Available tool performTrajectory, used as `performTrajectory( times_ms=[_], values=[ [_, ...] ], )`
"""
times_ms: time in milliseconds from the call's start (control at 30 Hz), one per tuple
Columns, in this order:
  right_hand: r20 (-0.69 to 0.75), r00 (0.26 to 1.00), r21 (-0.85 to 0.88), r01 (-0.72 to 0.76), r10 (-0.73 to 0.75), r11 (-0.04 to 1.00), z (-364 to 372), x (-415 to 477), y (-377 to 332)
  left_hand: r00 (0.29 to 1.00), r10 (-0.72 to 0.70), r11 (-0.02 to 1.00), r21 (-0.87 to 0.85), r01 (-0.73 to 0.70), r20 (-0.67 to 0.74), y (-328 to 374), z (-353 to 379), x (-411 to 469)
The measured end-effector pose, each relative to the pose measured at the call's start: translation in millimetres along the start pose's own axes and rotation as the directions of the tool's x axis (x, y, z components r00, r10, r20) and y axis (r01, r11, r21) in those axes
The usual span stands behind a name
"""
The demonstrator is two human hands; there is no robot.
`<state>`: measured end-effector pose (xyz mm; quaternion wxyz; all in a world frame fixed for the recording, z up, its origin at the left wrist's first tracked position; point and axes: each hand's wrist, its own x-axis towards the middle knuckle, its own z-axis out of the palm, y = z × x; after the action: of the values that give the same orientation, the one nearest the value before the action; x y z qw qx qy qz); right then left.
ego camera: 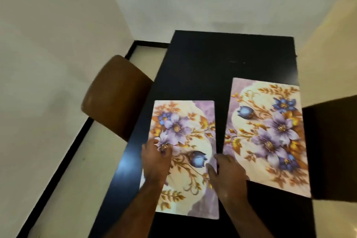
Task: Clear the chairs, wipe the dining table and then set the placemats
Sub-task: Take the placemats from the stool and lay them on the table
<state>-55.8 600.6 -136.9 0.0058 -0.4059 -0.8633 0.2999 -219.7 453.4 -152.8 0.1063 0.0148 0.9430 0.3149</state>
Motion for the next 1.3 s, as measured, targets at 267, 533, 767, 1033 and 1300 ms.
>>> performTrajectory(
  times_ms=[267, 533, 767, 1033, 1300],
  values=[
    [-0.034, 0.952, -0.504, -0.279, 0.304, 0.817, 34, -29, -45, 0.963, -0.220, 0.954, 0.243, 0.178, 0.156, -37, -24, 19],
    [0.010, 0.817, -0.352, -0.537, 0.577, 0.767, 42, -25, -70, 0.933, -0.135, 0.981, 0.176, 0.079, 0.333, -58, -27, 33],
    [0.054, 0.721, -0.163, -0.677, 0.691, 0.718, 37, -17, -81, 0.930, -0.053, 0.983, 0.183, -0.016, 0.365, -81, -28, 49],
    [0.123, 0.640, -0.076, -0.756, 0.758, 0.650, 44, -10, -80, 0.924, -0.072, 0.997, 0.050, 0.058, 0.376, -82, -31, 53],
    [0.033, 0.707, -0.275, -0.673, 0.706, 0.686, 65, -4, -99, 0.947, -0.055, 0.966, 0.258, -0.030, 0.316, -88, -53, 81]
  ],
)
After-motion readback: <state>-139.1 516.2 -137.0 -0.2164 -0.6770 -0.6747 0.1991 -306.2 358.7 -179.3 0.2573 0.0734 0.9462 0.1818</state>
